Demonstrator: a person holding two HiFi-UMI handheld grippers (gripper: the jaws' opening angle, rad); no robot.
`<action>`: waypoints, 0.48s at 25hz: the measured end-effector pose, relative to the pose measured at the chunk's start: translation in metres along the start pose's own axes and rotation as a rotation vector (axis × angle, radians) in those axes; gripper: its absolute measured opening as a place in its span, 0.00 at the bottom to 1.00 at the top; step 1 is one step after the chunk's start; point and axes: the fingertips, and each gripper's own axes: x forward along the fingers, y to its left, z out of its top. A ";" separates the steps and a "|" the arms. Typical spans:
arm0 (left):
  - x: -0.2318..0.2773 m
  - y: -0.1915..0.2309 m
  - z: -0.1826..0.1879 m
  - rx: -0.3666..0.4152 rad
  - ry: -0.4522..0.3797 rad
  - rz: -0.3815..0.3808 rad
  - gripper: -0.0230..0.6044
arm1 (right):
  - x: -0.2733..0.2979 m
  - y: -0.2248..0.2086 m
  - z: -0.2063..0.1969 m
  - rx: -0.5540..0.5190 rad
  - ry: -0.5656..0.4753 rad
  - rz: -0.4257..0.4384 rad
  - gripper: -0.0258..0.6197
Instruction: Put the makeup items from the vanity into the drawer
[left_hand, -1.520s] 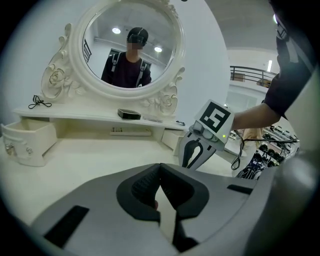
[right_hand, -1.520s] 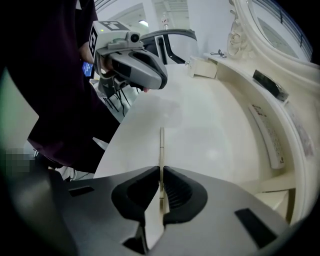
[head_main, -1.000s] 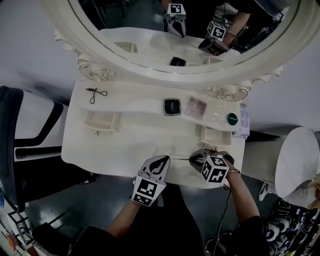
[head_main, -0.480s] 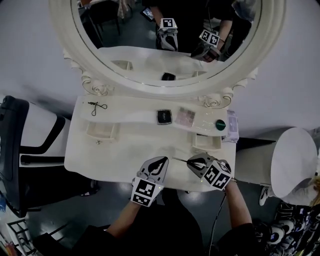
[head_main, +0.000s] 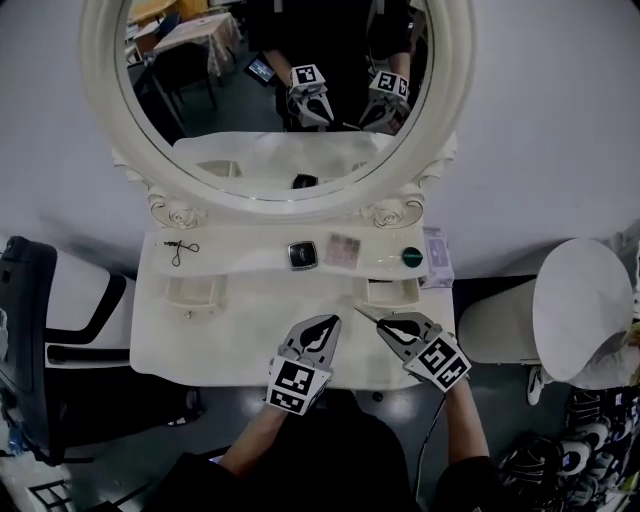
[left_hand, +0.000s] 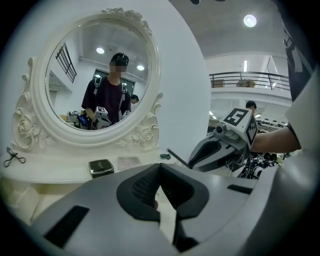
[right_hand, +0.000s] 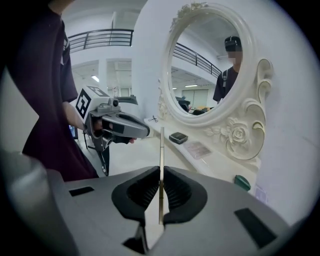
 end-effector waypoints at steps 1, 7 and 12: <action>0.003 -0.003 0.000 0.004 0.001 -0.006 0.06 | -0.004 -0.002 -0.001 -0.001 -0.003 -0.008 0.11; 0.012 -0.016 0.001 0.018 0.011 -0.036 0.06 | -0.015 -0.021 -0.010 -0.076 0.053 -0.056 0.11; 0.023 -0.015 -0.002 0.019 0.015 -0.034 0.06 | -0.010 -0.053 -0.031 -0.167 0.164 -0.092 0.11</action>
